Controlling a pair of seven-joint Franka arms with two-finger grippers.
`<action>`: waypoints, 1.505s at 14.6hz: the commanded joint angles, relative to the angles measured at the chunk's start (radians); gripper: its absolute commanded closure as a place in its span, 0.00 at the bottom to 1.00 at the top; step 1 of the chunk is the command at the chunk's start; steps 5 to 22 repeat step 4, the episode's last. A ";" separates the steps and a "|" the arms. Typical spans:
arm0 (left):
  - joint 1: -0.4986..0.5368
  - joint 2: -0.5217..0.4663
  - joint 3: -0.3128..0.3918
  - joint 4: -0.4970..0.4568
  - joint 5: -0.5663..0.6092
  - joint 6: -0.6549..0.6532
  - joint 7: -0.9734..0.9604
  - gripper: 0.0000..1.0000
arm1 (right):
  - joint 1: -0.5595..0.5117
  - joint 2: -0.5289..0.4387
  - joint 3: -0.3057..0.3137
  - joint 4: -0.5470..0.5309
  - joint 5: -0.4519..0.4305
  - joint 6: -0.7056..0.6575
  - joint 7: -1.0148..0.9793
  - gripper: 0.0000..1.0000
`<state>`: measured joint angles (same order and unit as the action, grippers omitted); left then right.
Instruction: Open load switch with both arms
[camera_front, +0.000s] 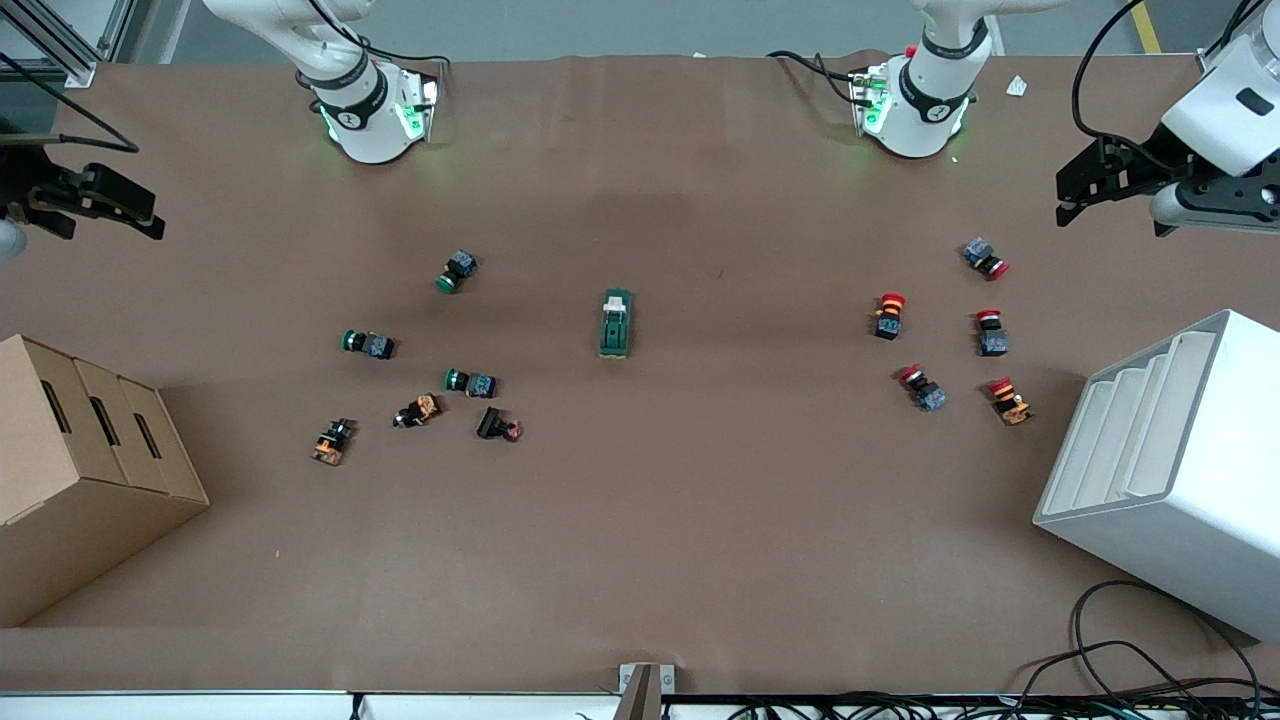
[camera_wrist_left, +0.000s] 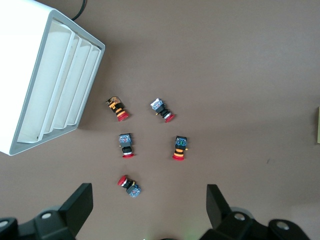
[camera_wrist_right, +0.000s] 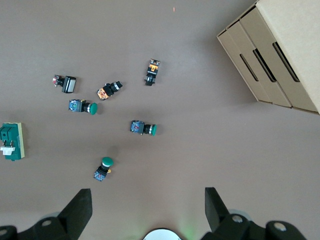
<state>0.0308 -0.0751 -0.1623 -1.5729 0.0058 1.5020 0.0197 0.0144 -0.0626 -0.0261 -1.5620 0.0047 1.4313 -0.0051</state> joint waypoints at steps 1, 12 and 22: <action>0.008 -0.009 0.000 -0.012 -0.006 0.006 0.009 0.00 | -0.011 -0.138 0.006 -0.168 -0.009 0.076 -0.029 0.00; 0.003 0.003 -0.002 -0.009 -0.010 0.007 -0.001 0.00 | -0.011 -0.146 0.008 -0.174 -0.009 0.070 -0.029 0.00; 0.003 0.003 -0.002 -0.009 -0.010 0.007 -0.001 0.00 | -0.011 -0.146 0.008 -0.174 -0.009 0.070 -0.029 0.00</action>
